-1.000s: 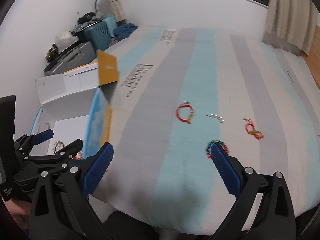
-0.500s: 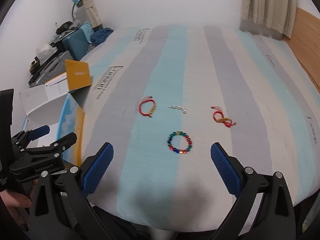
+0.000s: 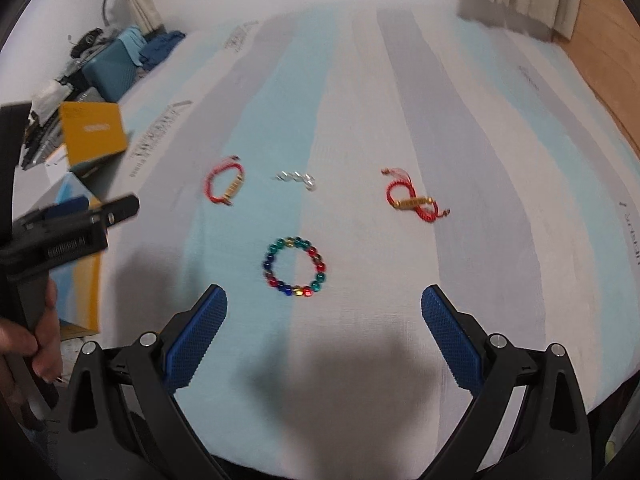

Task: Organize jewelry
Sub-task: 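Move both tools back toward the bracelets left on the bed, then grasp the red string bracelet with the left tool while the right tool grasps the multicolour bead bracelet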

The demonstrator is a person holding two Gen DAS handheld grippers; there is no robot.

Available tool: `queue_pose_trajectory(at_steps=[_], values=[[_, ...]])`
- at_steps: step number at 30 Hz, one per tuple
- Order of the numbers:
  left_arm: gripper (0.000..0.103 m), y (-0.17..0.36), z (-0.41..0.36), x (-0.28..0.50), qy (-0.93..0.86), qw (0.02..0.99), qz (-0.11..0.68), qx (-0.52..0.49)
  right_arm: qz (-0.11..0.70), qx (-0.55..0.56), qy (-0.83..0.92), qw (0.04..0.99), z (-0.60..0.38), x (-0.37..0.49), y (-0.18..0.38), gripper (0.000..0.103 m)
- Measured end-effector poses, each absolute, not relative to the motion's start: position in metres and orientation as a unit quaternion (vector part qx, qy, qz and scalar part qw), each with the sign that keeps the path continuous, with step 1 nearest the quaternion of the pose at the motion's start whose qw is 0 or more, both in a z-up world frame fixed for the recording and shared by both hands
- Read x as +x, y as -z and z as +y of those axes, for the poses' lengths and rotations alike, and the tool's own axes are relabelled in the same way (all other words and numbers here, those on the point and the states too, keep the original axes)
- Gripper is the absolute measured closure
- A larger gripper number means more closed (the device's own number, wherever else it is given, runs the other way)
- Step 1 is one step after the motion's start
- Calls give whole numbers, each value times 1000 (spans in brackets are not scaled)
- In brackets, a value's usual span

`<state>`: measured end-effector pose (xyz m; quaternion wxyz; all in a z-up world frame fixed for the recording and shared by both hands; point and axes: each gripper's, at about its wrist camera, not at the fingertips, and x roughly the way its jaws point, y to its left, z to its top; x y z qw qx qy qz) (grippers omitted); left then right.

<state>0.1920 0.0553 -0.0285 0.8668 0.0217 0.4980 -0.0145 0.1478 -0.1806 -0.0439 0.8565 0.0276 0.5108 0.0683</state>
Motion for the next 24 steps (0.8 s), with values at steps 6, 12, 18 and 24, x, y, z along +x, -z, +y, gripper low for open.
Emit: queue_pose_trajectory(at_steps=[6,12,18,24], values=[[7,65,36,237,30,857,514,35,526,4,-68,847,-173,170,82,9],[7,101,17,275,37,847,528,53,543,2,-69,837,-165,191,112,12],[13,129,13,292,31,837,544,50,568,11,-77,819,-160,207,135,28],[24,137,16,294,37,836,546,41,567,20,-62,821,-165,209,141,44]])
